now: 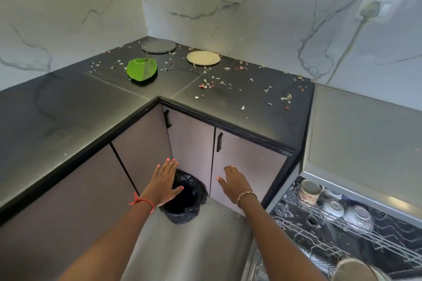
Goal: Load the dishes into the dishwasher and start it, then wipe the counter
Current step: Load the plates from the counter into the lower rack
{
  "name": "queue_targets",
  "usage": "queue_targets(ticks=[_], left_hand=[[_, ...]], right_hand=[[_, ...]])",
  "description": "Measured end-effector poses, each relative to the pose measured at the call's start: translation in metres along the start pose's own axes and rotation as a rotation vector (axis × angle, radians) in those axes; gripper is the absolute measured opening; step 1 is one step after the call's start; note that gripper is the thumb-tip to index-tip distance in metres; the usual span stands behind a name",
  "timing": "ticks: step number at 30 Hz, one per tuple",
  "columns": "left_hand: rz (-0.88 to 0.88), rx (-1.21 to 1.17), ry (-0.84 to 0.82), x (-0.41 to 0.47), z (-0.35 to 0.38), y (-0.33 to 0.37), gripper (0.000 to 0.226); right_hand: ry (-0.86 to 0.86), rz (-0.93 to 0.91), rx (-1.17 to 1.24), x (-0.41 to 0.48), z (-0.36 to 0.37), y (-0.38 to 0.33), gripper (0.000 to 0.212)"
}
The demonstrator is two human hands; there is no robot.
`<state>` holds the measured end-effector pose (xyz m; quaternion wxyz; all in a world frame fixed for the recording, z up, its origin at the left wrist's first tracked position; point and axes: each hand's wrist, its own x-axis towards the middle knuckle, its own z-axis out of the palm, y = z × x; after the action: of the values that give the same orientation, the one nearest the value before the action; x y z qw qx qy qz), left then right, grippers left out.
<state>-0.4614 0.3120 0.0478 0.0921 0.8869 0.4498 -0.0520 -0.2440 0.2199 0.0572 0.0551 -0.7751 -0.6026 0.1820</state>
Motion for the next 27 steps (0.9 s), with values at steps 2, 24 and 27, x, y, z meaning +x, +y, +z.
queue_targets(ticks=[2,24,27], left_hand=[[-0.001,-0.008,0.008,0.015,-0.007,-0.005,0.078],[-0.133,-0.157,0.176,0.255,-0.100,-0.104,0.076],[-0.120,-0.132,0.175,0.284,-0.106,-0.119,0.075]], right_hand=[[0.016,-0.014,-0.001,0.016,-0.009,-0.002,0.049],[0.179,-0.183,-0.029,0.312,-0.141,-0.022,0.038],[0.157,-0.184,-0.054,0.339,-0.147,-0.024,0.037]])
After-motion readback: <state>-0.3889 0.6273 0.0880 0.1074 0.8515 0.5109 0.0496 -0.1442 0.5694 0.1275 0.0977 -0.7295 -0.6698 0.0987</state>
